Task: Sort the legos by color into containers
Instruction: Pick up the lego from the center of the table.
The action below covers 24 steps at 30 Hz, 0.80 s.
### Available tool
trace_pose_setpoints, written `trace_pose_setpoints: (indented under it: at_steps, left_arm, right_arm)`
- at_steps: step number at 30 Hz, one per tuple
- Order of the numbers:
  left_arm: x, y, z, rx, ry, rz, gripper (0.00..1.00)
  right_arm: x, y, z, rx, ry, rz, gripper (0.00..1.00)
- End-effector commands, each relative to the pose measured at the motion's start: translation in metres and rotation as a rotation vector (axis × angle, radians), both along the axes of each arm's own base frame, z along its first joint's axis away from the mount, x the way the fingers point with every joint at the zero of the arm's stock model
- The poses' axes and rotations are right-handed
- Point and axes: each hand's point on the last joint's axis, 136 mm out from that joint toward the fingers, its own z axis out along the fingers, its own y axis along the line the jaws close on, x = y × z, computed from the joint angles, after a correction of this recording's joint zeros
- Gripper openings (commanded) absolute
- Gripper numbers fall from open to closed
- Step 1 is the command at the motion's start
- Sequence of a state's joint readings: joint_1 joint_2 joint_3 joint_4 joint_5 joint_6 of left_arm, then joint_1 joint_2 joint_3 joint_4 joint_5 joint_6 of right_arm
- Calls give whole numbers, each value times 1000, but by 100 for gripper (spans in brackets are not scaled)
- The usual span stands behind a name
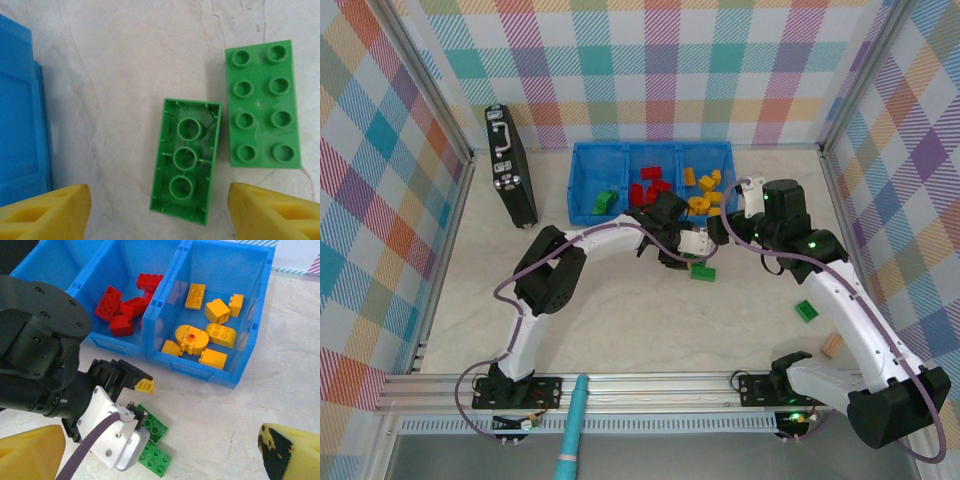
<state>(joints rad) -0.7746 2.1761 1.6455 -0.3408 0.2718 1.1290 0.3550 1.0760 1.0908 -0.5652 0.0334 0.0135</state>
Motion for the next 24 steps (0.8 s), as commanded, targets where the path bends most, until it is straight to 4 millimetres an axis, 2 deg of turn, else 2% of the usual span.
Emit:
trace_pose_setpoints:
  at_steps: [1, 19, 22, 24]
  left_arm:
    - [-10, -10, -2, 4, 31, -62, 73]
    - [-25, 5, -34, 142, 173, -35, 62]
    - [-25, 4, -34, 137, 177, -30, 53]
    - [-24, 3, -32, 131, 181, -21, 41]
  right_arm:
    - [-1, -3, 4, 4, -27, 6, 99]
    - [-2, -7, 2, 8, -22, -3, 99]
    - [-3, -7, 2, 9, -21, -6, 99]
    - [-3, -8, 1, 6, -21, -9, 99]
